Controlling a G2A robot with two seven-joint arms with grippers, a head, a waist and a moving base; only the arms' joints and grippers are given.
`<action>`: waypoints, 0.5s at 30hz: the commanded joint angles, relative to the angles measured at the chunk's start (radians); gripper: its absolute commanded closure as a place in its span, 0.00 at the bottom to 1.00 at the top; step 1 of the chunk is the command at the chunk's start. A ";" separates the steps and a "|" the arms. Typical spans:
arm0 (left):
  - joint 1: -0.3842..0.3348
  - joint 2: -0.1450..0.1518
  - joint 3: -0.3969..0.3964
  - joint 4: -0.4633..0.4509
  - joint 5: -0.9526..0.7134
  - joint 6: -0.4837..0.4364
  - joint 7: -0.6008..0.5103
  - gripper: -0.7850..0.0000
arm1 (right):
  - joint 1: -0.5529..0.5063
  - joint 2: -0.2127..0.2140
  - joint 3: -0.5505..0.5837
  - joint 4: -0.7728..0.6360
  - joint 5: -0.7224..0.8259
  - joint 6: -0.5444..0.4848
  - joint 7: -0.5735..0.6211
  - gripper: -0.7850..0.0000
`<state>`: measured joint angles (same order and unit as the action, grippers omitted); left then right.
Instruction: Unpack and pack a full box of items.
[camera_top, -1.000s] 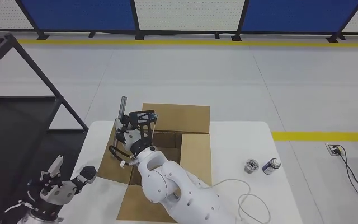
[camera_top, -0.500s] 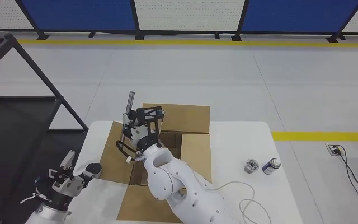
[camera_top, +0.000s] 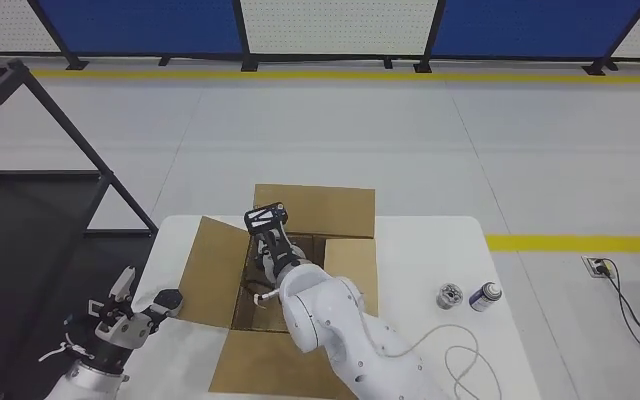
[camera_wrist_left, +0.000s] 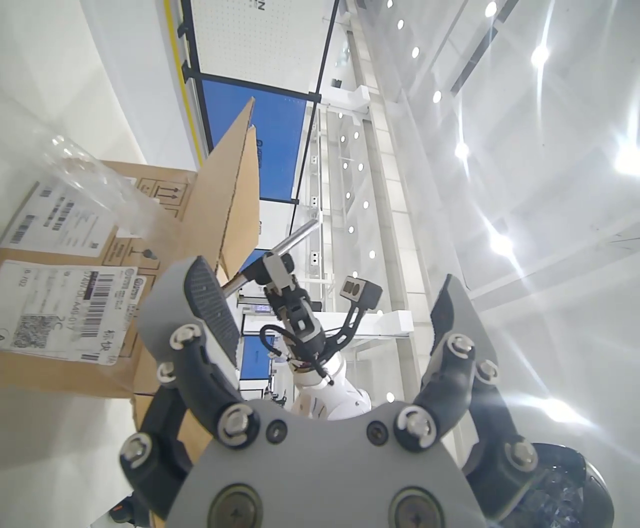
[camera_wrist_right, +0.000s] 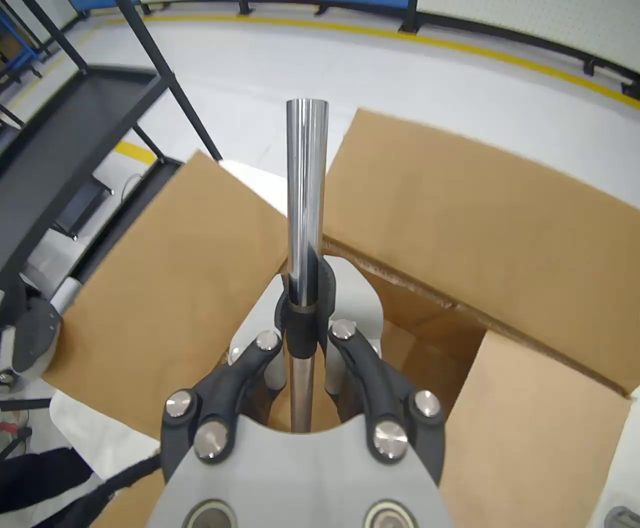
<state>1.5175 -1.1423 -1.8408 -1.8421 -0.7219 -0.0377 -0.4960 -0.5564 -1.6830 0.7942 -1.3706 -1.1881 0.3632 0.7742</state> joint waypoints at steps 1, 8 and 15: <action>-0.001 0.000 -0.001 0.000 0.000 0.000 0.000 0.00 | -0.004 0.000 0.011 -0.002 0.004 0.012 0.018 1.00; -0.002 0.000 -0.001 -0.001 -0.002 0.000 -0.003 0.00 | -0.004 0.000 0.011 -0.002 0.004 0.012 0.018 1.00; -0.002 0.000 -0.001 -0.001 -0.002 0.000 -0.003 0.00 | 0.001 -0.005 -0.016 0.042 -0.094 0.052 0.030 1.00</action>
<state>1.5159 -1.1425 -1.8420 -1.8436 -0.7237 -0.0376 -0.4991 -0.5650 -1.6839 0.7969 -1.3438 -1.2324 0.4057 0.7791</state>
